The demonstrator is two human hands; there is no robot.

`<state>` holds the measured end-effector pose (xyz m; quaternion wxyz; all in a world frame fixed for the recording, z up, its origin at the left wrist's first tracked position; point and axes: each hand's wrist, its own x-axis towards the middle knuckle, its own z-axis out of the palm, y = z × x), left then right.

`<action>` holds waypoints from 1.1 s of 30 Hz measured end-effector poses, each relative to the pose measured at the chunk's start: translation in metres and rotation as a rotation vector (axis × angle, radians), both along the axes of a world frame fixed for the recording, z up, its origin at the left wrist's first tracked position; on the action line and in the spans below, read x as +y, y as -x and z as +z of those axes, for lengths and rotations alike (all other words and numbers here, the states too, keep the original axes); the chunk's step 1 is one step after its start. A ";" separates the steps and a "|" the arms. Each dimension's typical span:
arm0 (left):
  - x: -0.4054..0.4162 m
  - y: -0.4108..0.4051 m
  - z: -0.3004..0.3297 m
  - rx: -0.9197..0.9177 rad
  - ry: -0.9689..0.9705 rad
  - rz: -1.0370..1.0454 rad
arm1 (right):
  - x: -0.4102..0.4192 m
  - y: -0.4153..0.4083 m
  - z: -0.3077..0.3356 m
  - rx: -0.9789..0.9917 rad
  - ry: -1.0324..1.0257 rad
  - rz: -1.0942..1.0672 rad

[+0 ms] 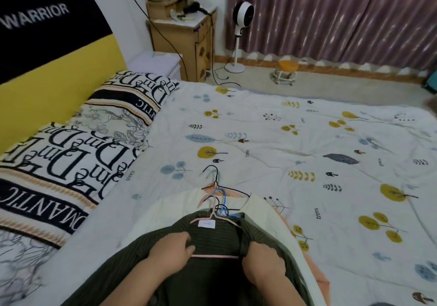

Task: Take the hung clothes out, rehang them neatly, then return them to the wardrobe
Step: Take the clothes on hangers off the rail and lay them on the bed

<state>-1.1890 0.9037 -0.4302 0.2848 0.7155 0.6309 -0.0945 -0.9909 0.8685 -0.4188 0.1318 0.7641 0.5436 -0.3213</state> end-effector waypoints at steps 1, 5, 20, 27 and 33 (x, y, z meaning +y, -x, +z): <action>-0.006 0.004 0.014 -0.020 -0.021 0.016 | -0.005 0.005 0.013 0.015 -0.032 -0.002; -0.043 0.024 0.068 -0.145 -0.104 0.118 | -0.034 0.032 0.062 0.118 -0.199 0.042; -0.292 0.197 0.240 -0.411 -0.531 0.576 | -0.225 0.209 0.238 0.378 -0.742 0.475; -0.414 0.275 0.296 -0.410 -0.712 0.853 | -0.295 0.298 0.290 0.484 -0.791 0.751; -0.502 0.310 0.329 -0.280 -0.883 1.075 | -0.340 0.363 0.319 0.571 -0.789 1.049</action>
